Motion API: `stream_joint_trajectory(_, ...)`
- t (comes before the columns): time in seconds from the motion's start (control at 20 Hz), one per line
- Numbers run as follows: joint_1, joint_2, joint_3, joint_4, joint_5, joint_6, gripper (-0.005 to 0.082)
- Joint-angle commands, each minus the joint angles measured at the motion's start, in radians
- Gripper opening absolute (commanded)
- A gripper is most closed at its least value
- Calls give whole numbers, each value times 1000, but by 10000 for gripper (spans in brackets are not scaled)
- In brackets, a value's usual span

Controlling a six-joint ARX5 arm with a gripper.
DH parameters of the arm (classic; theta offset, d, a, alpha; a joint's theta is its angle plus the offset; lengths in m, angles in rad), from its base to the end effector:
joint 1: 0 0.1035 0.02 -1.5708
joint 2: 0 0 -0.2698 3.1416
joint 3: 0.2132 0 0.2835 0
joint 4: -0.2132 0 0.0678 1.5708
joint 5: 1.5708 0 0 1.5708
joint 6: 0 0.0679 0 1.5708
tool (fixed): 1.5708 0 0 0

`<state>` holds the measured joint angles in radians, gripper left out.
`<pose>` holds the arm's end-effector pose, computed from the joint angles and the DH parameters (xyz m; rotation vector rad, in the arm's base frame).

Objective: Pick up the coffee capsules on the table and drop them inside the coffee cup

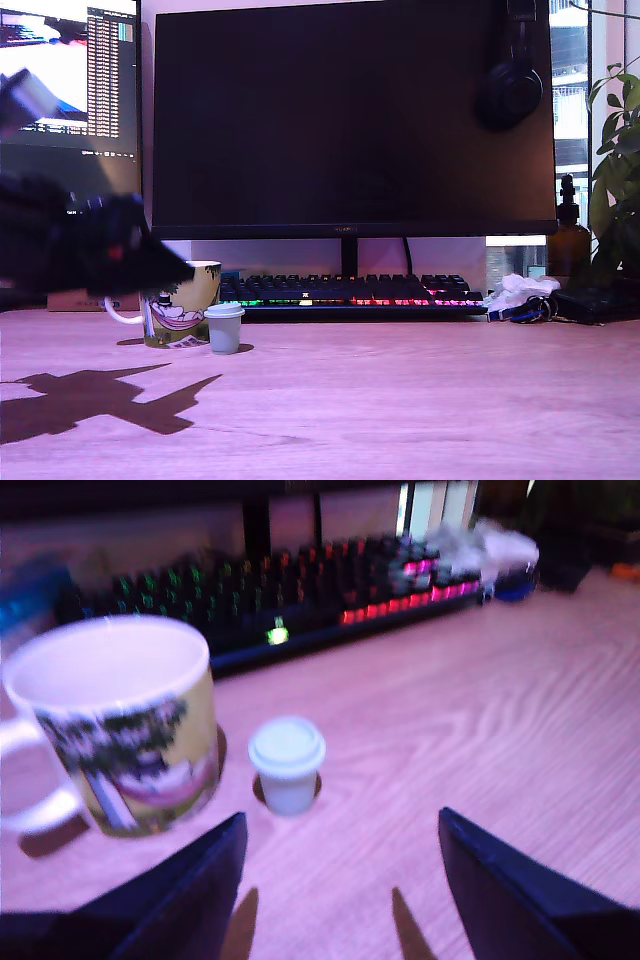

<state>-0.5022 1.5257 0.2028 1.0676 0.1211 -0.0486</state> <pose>0.2282 -0.1347 0.0850 0.0024 0.2697 -0.6134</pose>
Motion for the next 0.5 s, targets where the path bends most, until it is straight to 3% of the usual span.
stream_joint_trajectory(0.0,-2,36,2,30,-7,4,548)
stream_joint_trajectory(0.3,0,144,81,31,5,4,527)
stream_joint_trajectory(0.45,12,195,118,21,41,4,527)
